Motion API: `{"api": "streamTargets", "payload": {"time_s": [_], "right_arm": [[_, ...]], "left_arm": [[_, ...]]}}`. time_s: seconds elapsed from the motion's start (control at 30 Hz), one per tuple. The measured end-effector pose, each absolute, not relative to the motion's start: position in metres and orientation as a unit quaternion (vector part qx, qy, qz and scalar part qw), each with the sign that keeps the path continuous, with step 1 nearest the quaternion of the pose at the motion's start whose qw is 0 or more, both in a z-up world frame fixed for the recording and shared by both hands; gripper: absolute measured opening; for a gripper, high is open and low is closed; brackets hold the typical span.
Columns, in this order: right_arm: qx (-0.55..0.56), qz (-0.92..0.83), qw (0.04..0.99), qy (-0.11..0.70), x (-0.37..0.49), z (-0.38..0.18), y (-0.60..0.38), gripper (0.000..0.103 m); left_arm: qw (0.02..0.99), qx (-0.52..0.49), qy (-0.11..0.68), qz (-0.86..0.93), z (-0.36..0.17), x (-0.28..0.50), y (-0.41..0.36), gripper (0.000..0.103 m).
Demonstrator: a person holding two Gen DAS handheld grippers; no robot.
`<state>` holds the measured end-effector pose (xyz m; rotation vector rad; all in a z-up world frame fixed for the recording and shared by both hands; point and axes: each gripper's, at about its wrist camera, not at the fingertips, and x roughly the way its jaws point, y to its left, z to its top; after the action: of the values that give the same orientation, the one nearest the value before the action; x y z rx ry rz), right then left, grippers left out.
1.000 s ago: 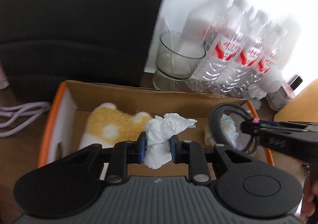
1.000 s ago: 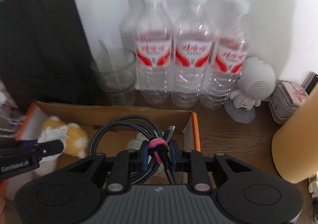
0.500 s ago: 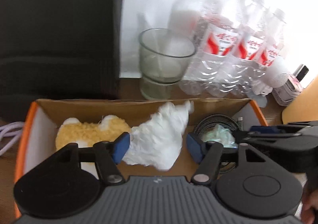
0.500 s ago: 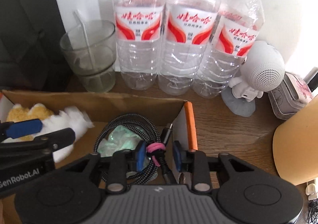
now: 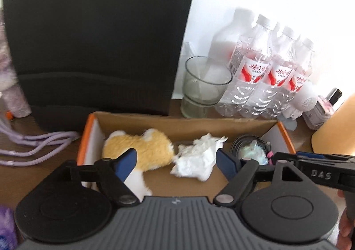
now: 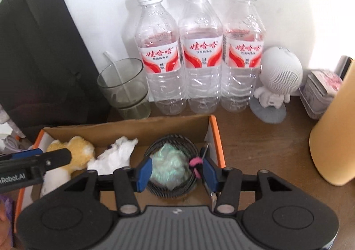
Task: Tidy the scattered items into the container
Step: 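Carry tissue and cable into the box and open both tools, then withdraw both tools from the box toward the remaining items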
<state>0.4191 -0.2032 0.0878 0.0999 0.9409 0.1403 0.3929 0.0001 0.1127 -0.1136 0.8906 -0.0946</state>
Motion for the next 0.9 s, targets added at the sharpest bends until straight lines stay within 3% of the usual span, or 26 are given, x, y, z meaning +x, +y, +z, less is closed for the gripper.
{"api": "streamTargets", "payload": {"time_s": [0.17,0.3,0.37,0.43,0.47,0.57,0.9], "right_arm": [[0.052,0.079,0.891,0.445,0.386,0.095,-0.208,0.055],[0.022,0.101,0.914,0.393,0.338,0.111,-0.203,0.055],[-0.004,0.123,0.938,0.326,0.305,0.120,-0.199,0.061],[-0.023,0.136,0.960,0.244,0.269,0.124,-0.196,0.083],[-0.027,0.141,0.969,0.202,0.251,0.123,-0.196,0.085],[-0.048,0.147,0.978,0.141,0.214,0.121,-0.191,0.087],[-0.022,0.136,0.984,0.114,0.146,0.117,-0.192,0.088]], "left_arm": [[0.905,-0.046,0.422,-0.015,0.119,0.351,0.006,0.082],[0.948,-0.019,0.318,0.008,0.134,0.292,0.006,0.087],[0.972,-0.009,0.235,0.006,0.139,0.255,0.005,0.098],[0.984,-0.011,0.179,0.007,0.139,0.223,0.005,0.101],[0.986,-0.014,0.166,0.003,0.138,0.212,0.005,0.101],[0.989,-0.024,0.143,-0.002,0.136,0.187,0.008,0.100],[0.996,0.028,0.079,0.002,0.130,0.097,0.013,0.103]]}}
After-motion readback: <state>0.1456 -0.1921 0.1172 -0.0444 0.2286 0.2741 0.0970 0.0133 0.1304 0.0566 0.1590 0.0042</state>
